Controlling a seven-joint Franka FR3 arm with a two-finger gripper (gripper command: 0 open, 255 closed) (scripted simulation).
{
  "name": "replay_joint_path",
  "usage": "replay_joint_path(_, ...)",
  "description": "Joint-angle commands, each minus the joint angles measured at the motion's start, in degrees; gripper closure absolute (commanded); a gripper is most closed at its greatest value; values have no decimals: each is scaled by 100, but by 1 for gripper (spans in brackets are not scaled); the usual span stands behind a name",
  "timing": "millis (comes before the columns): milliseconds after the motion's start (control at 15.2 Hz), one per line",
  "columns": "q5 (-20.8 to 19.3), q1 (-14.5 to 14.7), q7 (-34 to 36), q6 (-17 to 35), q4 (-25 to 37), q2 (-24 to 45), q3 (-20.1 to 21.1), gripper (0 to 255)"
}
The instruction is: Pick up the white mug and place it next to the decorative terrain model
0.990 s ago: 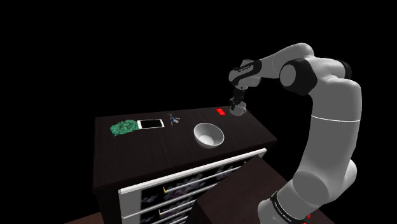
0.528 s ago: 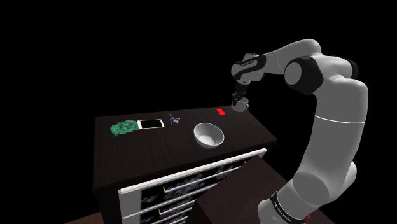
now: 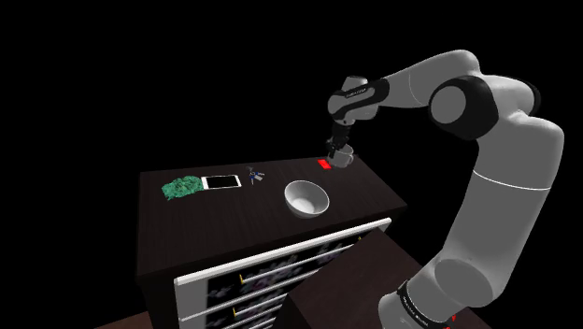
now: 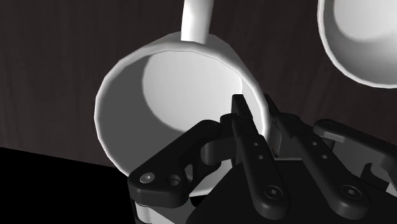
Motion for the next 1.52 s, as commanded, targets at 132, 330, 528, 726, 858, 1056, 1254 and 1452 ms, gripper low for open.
replay_joint_path(132,-96,379,549,87,-297,-209,133,255)
replay_joint_path(330,-157,652,959,112,-457,-335,248,255)
replay_joint_path(528,-201,916,1366,118,-556,-419,374,255)
replay_joint_path(726,-229,1172,1767,105,-595,-460,508,255)
replay_joint_path(858,-241,1337,2031,87,-588,-464,603,255)
replay_joint_path(1056,-249,1581,2420,46,-527,-434,744,255)
replay_joint_path(1254,-250,1820,2799,-13,-406,-361,885,255)
replay_joint_path(1452,-246,2053,3167,-90,-225,-247,1022,255)
